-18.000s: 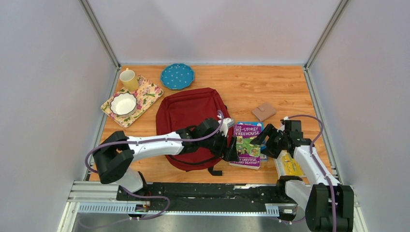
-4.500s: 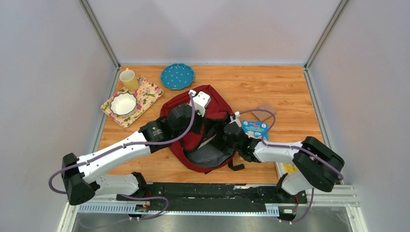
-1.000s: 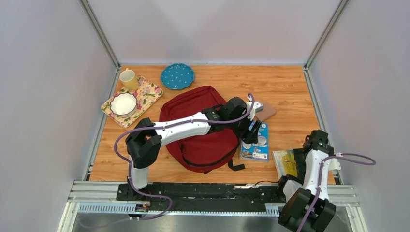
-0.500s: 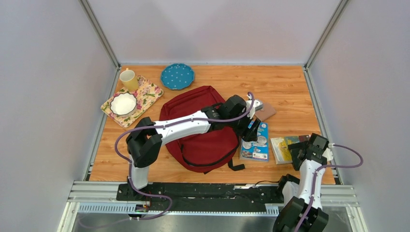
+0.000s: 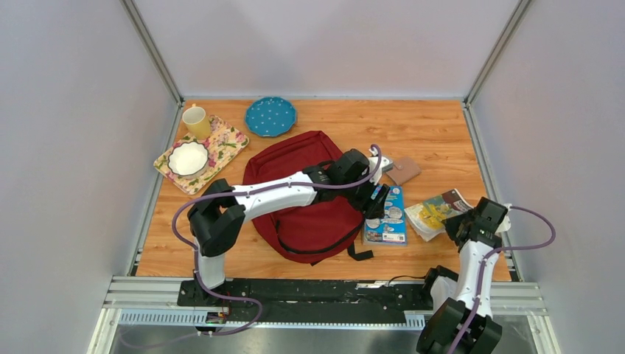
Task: Pack the student bag
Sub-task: Pick up the book from the center of the board.
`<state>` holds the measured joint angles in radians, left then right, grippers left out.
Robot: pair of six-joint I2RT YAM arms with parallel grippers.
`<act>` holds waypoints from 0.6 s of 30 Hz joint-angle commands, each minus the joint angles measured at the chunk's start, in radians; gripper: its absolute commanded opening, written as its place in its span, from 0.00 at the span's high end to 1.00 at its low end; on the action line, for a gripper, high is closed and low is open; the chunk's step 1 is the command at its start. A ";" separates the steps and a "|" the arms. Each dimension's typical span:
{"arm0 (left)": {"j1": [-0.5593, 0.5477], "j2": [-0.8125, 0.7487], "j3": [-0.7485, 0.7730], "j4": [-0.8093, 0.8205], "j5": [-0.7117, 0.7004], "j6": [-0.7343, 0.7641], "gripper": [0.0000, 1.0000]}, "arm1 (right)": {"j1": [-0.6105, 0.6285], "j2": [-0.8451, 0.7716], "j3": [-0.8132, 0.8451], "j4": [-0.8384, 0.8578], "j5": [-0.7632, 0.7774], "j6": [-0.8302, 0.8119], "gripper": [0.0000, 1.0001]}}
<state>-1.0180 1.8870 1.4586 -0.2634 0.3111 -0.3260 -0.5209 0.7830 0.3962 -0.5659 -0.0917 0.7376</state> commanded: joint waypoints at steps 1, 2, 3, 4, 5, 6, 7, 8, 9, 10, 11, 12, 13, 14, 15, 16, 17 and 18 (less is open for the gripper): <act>0.015 -0.104 -0.026 0.046 -0.015 0.016 0.23 | 0.002 -0.040 0.111 -0.034 -0.127 -0.063 1.00; 0.018 -0.124 -0.040 0.049 -0.026 0.012 0.23 | 0.001 -0.051 0.157 -0.048 -0.135 -0.061 1.00; 0.022 -0.137 -0.047 0.055 -0.032 0.008 0.23 | 0.002 -0.073 0.185 -0.058 -0.141 -0.057 1.00; 0.027 -0.147 -0.056 0.064 -0.033 0.004 0.23 | 0.001 -0.080 0.208 -0.066 -0.154 -0.055 1.00; 0.029 -0.173 -0.073 0.070 -0.040 -0.002 0.23 | 0.001 -0.085 0.231 -0.071 -0.170 -0.052 1.00; 0.038 -0.186 -0.081 0.079 -0.041 -0.005 0.23 | 0.002 -0.088 0.283 -0.077 -0.177 -0.046 1.00; 0.042 -0.199 -0.089 0.082 -0.046 -0.008 0.23 | 0.002 -0.091 0.306 -0.084 -0.186 -0.046 1.00; 0.045 -0.228 -0.105 0.085 -0.058 -0.015 0.23 | 0.001 -0.088 0.332 -0.091 -0.206 -0.044 1.00; 0.050 -0.245 -0.115 0.096 -0.066 -0.016 0.23 | 0.001 -0.085 0.372 -0.097 -0.221 -0.044 1.00; 0.059 -0.261 -0.124 0.101 -0.070 -0.016 0.22 | 0.001 -0.076 0.389 -0.101 -0.244 -0.044 1.00; 0.062 -0.293 -0.147 0.108 -0.081 -0.021 0.22 | 0.002 -0.074 0.403 -0.103 -0.302 -0.041 1.00; 0.068 -0.308 -0.158 0.122 -0.087 -0.025 0.21 | 0.001 -0.073 0.421 -0.103 -0.333 -0.037 1.00; 0.078 -0.325 -0.177 0.130 -0.095 -0.031 0.21 | 0.001 -0.079 0.423 -0.085 -0.365 -0.026 1.00; 0.082 -0.356 -0.188 0.135 -0.096 -0.033 0.20 | 0.002 -0.080 0.415 -0.060 -0.452 -0.014 1.00; 0.087 -0.371 -0.201 0.150 -0.101 -0.034 0.19 | 0.004 -0.079 0.406 -0.024 -0.497 -0.001 1.00; 0.097 -0.385 -0.219 0.157 -0.112 -0.039 0.19 | 0.004 -0.074 0.402 -0.003 -0.579 0.015 1.00; 0.102 -0.416 -0.228 0.162 -0.115 -0.041 0.18 | 0.007 -0.074 0.391 0.030 -0.623 0.023 1.00; 0.108 -0.428 -0.237 0.176 -0.118 -0.041 0.17 | 0.024 -0.076 0.385 0.079 -0.647 0.031 1.00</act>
<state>-0.9306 1.5425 1.2530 -0.1665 0.2237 -0.3481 -0.5194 0.7185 0.7647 -0.6777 -0.4599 0.7155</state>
